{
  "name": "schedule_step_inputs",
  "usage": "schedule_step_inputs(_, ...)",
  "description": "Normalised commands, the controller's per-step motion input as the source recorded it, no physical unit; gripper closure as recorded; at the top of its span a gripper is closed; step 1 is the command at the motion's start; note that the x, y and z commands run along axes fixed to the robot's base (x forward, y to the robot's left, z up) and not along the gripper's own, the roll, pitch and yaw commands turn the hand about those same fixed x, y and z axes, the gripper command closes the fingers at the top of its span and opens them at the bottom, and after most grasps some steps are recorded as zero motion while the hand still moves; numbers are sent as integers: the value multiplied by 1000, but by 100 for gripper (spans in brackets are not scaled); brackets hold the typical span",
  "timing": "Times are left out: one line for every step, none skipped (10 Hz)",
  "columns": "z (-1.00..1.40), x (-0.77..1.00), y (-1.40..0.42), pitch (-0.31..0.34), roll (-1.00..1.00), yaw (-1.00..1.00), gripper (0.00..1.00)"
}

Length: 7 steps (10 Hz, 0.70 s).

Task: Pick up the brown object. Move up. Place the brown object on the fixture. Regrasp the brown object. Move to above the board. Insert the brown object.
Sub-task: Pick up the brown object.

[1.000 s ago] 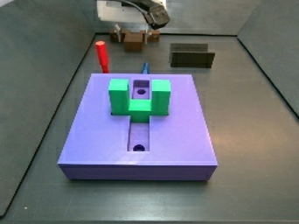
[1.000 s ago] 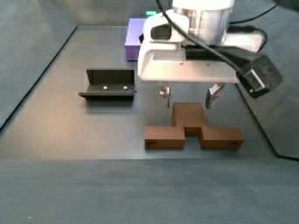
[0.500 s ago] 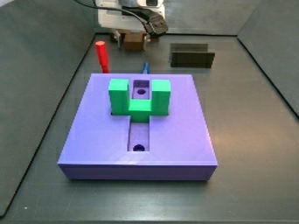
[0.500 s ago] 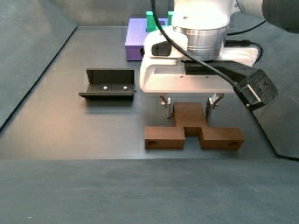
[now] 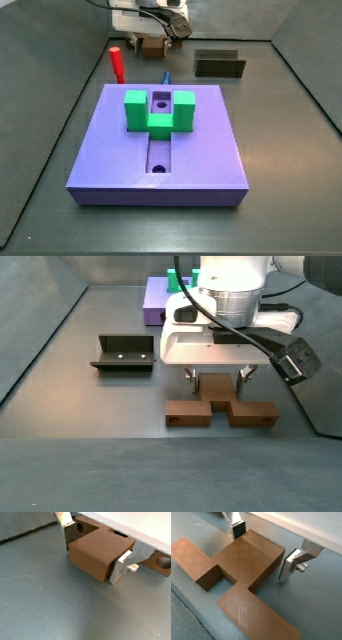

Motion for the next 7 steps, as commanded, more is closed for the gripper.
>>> schedule_step_inputs(-54,6,-34,-39,-141,0,0)
schedule_step_inputs(-11,0,-9,-26,-140,0,0)
schedule_step_inputs(0,0,0,-14,-140,0,0)
schedule_step_inputs(0,0,0,-9,-131,0,0)
schedule_step_inputs(-86,0,0,-51,-74,0,0)
schedule_step_inputs(0,0,0,-1,-101,0,0)
schedule_step_inputs(0,0,0,0,-93,0,0)
